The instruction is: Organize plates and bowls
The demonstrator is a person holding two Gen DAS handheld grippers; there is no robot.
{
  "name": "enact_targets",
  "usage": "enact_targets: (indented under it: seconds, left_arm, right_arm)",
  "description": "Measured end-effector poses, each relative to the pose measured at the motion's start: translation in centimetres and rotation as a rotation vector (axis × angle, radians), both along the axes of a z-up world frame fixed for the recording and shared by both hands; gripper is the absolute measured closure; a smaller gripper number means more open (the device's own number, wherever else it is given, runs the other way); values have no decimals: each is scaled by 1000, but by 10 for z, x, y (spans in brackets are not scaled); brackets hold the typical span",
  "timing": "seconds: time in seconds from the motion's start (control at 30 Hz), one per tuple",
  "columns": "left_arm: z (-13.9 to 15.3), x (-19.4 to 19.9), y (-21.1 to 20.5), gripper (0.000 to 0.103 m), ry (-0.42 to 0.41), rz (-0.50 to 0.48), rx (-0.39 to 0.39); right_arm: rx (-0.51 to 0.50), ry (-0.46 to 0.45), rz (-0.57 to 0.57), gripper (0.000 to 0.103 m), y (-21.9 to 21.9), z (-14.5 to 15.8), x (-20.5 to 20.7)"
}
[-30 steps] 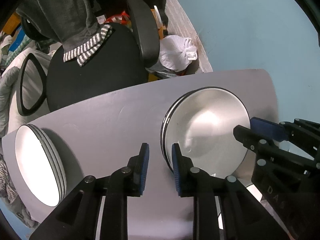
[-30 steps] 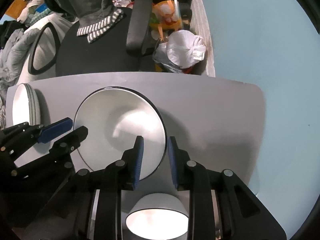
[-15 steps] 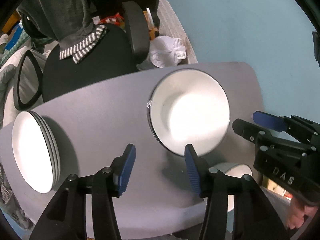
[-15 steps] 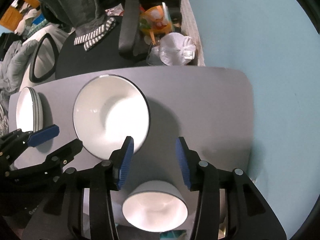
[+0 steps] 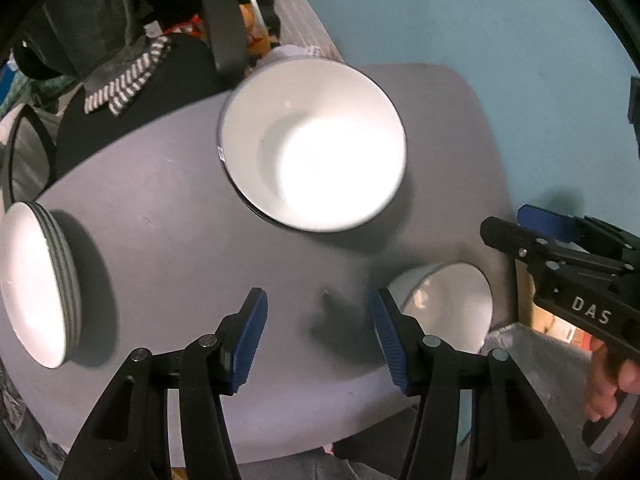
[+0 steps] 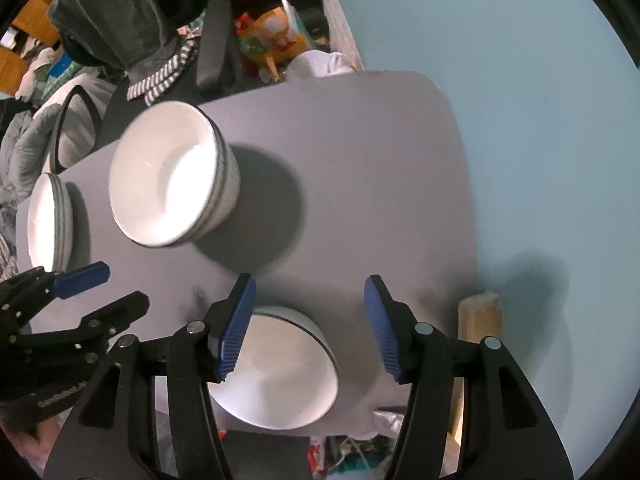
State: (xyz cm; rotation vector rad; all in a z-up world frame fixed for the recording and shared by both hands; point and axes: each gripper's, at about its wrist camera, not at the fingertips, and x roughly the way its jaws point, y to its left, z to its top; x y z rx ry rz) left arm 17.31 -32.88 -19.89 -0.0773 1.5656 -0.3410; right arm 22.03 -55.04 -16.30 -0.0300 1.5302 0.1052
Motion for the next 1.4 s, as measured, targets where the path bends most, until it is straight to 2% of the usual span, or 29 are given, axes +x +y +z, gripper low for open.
enact_targets:
  seconds: [0.43,0.87,1.1,1.2,1.23,1.27,1.4]
  left_arm:
    - [-23,-19,-29,47,65,-76,-41]
    - [-51,-31,-54,47,101,-139,0]
    - [-63,-31,-52,47,108,-132,3]
    - [-66,-33,-52,47,110,-127,2]
    - [-67,-32,-51,50,110,-125,2]
    - [-68,-29,-53,57,111,-125,3]
    - [-76,-26,-47,68,126,-119,6]
  right_arm:
    - [61,19,-63,47,-27,-17,-47]
    - [79,6,-112,47,-40,-43,-65]
    - [86,11,-128,48,-46,-54,-73]
    - [92,18,-128,61,-48,-57,-76]
    - [92,20,-128,66,-49,-58,-76]
    - [92,23,-127,72,-49,-59,-77]
    - [94,29,-129,82,-48,-57,-81]
